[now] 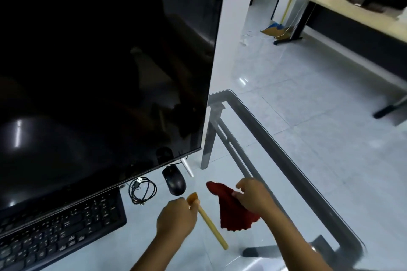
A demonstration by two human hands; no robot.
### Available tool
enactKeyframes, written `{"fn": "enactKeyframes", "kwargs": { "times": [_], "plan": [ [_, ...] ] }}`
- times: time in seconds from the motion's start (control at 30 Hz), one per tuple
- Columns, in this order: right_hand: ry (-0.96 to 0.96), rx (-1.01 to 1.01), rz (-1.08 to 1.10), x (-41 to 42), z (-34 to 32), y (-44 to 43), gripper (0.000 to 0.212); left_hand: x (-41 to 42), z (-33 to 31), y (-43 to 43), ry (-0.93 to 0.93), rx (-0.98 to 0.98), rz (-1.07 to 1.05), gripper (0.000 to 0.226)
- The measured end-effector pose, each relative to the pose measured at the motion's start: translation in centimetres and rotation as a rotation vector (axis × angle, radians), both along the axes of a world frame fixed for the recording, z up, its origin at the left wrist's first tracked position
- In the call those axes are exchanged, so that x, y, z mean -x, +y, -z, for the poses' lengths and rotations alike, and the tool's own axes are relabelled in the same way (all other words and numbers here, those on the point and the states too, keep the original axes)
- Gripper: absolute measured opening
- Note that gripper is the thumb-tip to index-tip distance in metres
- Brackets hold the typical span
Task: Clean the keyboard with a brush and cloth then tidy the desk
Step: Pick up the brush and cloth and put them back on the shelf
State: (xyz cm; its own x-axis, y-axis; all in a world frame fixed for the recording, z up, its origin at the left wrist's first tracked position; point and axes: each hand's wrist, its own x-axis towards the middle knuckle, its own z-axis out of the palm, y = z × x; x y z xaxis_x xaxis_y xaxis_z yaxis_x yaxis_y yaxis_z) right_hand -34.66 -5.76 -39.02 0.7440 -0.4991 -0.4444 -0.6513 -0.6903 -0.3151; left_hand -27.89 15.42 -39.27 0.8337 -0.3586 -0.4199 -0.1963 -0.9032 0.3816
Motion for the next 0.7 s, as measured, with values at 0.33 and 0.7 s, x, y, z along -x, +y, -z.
{"fn": "enactKeyframes", "kwargs": {
  "times": [0.33,0.7],
  "plan": [
    [-0.173,-0.196,-0.018,0.3,-0.7,0.1,0.013,0.7,0.8,-3.3,0.085,0.078,-0.109,0.018],
    [-0.731,-0.193,0.022,0.2,-9.9,2.2,0.019,-0.5,-6.6,-0.9,-0.107,0.547,-0.182,0.03]
  ]
}}
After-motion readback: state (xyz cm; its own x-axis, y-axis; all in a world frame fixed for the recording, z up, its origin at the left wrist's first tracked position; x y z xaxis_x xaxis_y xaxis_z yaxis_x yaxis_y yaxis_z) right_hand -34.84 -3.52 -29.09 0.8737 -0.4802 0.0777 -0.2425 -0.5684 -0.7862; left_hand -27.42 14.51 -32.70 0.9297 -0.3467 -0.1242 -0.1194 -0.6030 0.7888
